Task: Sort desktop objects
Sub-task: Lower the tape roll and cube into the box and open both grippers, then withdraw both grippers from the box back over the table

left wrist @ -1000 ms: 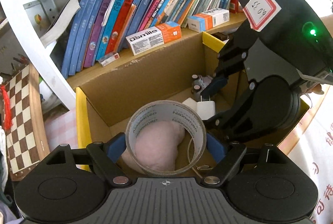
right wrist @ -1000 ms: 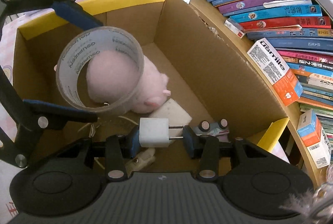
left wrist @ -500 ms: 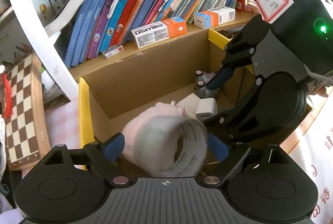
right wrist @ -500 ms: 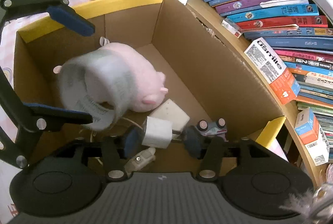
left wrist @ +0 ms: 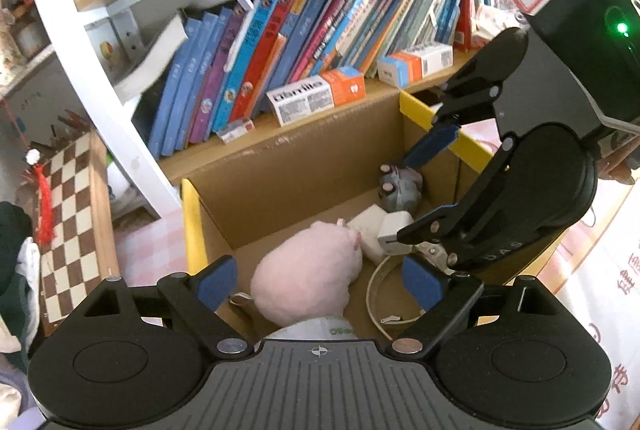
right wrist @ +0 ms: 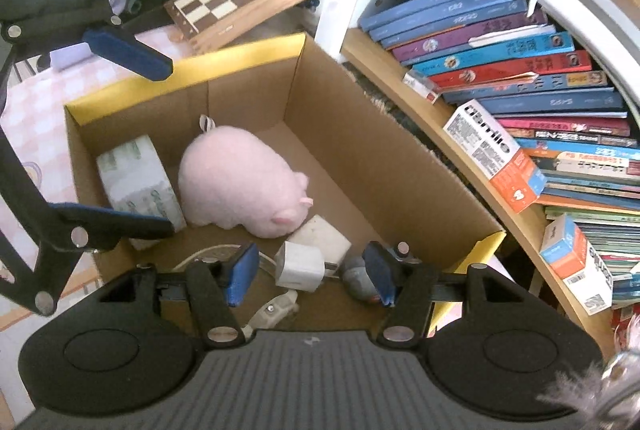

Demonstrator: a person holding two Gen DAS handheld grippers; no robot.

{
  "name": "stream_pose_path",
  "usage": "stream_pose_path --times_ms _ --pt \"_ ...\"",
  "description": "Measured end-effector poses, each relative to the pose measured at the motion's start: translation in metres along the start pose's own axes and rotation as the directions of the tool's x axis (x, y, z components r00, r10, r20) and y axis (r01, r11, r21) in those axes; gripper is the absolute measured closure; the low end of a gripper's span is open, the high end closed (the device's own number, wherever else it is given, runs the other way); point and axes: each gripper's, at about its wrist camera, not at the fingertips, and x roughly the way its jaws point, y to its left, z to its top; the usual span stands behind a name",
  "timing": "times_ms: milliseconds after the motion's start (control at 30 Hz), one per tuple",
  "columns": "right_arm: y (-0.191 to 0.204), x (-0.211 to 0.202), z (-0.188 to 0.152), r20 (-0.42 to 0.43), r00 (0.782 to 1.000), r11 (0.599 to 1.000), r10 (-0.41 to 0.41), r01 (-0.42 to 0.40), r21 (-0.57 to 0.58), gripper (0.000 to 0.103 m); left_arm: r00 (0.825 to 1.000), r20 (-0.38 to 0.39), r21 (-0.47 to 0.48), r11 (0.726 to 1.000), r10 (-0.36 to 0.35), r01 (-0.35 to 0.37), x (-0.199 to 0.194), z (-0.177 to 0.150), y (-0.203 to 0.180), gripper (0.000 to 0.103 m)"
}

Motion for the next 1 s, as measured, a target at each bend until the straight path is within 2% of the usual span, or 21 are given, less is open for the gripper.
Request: stream_pose_path --times_ms 367,700,1000 --pt "0.008 -0.040 -0.004 0.084 0.996 0.995 -0.035 0.026 0.100 0.040 0.997 0.077 -0.062 0.998 0.028 -0.023 -0.038 -0.007 0.006 0.011" --pt "0.018 -0.084 -0.010 0.170 0.980 0.975 -0.102 0.064 0.214 0.038 0.988 0.147 -0.118 0.993 0.046 -0.028 -0.074 -0.018 0.007 0.011" --pt "0.037 -0.116 -0.022 0.196 0.968 0.956 -0.155 0.096 0.279 0.036 0.981 0.189 -0.154 0.988 0.046 -0.017 -0.103 -0.032 0.013 0.011"
